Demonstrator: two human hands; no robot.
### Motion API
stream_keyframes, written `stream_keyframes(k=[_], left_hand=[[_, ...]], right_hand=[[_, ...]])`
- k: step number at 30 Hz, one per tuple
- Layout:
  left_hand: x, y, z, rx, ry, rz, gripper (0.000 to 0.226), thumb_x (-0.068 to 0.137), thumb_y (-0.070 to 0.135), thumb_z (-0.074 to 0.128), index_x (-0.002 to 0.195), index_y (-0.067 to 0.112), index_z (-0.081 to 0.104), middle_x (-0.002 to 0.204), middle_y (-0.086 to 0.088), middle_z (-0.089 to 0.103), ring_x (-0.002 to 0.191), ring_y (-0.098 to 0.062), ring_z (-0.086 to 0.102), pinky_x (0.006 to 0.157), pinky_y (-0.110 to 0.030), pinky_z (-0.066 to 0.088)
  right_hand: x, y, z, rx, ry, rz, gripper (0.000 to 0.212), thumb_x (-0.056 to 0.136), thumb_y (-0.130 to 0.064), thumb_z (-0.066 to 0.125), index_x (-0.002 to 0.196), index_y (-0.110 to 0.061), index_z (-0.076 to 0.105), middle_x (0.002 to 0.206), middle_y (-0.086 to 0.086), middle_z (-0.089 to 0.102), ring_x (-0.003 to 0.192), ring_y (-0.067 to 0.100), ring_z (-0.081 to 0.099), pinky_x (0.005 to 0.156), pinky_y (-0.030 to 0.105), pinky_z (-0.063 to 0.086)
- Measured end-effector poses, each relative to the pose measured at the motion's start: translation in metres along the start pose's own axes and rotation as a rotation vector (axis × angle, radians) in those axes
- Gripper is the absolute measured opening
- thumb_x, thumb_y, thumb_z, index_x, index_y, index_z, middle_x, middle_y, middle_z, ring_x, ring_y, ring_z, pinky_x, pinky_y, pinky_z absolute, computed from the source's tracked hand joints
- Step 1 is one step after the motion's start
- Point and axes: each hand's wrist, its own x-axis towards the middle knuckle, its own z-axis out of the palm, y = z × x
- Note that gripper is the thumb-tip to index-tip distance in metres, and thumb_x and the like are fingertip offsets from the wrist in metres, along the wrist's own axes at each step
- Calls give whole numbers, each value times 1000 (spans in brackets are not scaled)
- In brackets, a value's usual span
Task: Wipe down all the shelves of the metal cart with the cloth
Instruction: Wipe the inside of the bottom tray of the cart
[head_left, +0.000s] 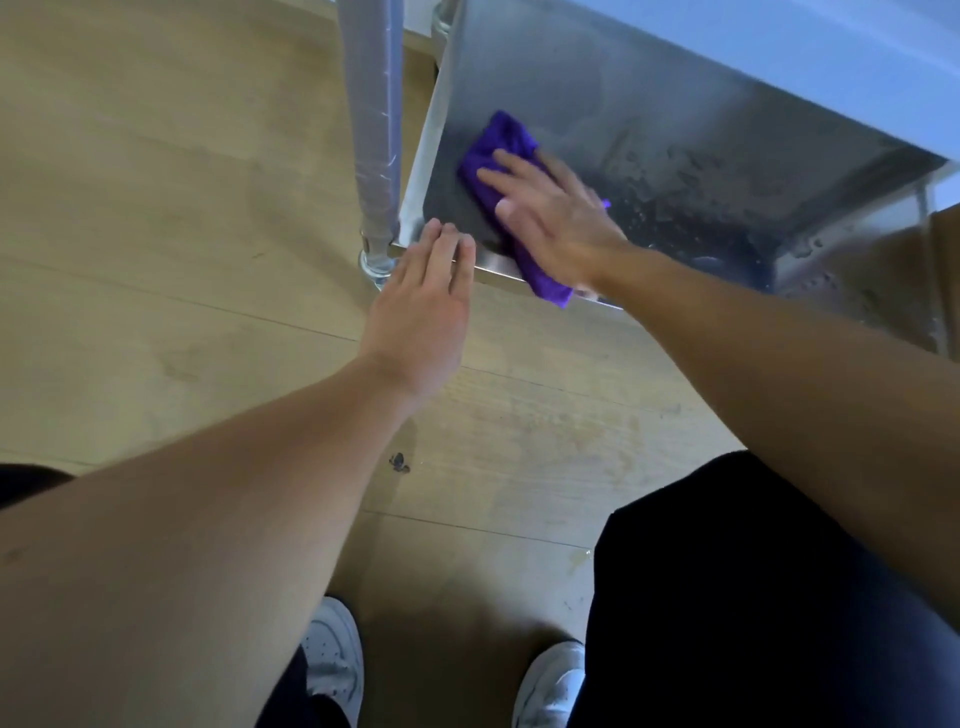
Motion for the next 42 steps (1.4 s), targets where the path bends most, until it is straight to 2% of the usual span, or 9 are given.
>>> stream_keyframes(k=[3,9,15,20,26,31,34,39,42], left_hand=[[0,3,-1,24,-25,-1,70,91,5,41,151,-1,5,158,-21,8,148,-34,2,122,-42,10],[-3,-2,-11,20,-44,4,71,91,11,46,151,1,9,160,-15,9,149,-29,3,122,-40,5],[-8,-11,-27,14,-47,-7,64,87,11,57,145,0,31,150,-17,30,145,-34,20,114,-41,28],[-12,-7,-27,37,-71,-34,65,89,16,57,146,0,30,151,-16,28,145,-32,21,110,-40,32],[-11,-1,-25,36,-40,-30,58,92,10,46,146,-2,28,157,-14,24,146,-29,21,112,-37,29],[-9,4,-20,40,-44,-73,59,95,14,44,148,0,24,158,-12,19,147,-28,15,117,-35,20],[-3,10,-24,43,-32,-57,59,90,12,43,146,-1,29,156,-14,24,147,-29,16,119,-41,17],[9,26,-23,25,-22,16,57,90,11,43,145,5,32,156,-12,25,147,-28,17,120,-40,15],[16,40,-17,6,-11,43,56,92,10,39,147,5,30,157,-10,24,147,-27,15,119,-38,14]], right_hand=[[3,0,1,91,17,268,50,101,-42,23,151,-43,20,163,-15,10,152,25,-5,123,52,3],[-15,-13,0,20,-211,-168,57,98,-31,36,153,-35,21,163,-11,12,152,27,-4,123,44,2],[-13,-30,2,62,-72,111,58,98,-27,37,153,-34,21,163,-11,13,152,31,-3,123,54,6],[-25,-37,7,32,-149,-148,56,100,-24,39,153,-32,23,163,-11,16,152,28,-3,124,45,4],[-18,-44,12,91,-13,55,54,99,-21,35,152,-28,26,162,-9,18,152,31,-2,123,51,8],[-23,-45,19,9,-42,-101,53,102,-30,34,153,-30,23,163,-8,18,153,28,2,123,52,13],[-20,-26,15,-4,17,-7,53,99,-39,36,151,-36,26,161,-11,22,152,25,8,122,50,17],[-26,4,5,81,130,360,54,98,-42,36,151,-38,25,162,-12,19,152,27,4,123,50,10],[-31,-1,9,49,58,296,58,98,-40,33,154,-34,19,164,-10,11,152,30,-4,124,50,2]])
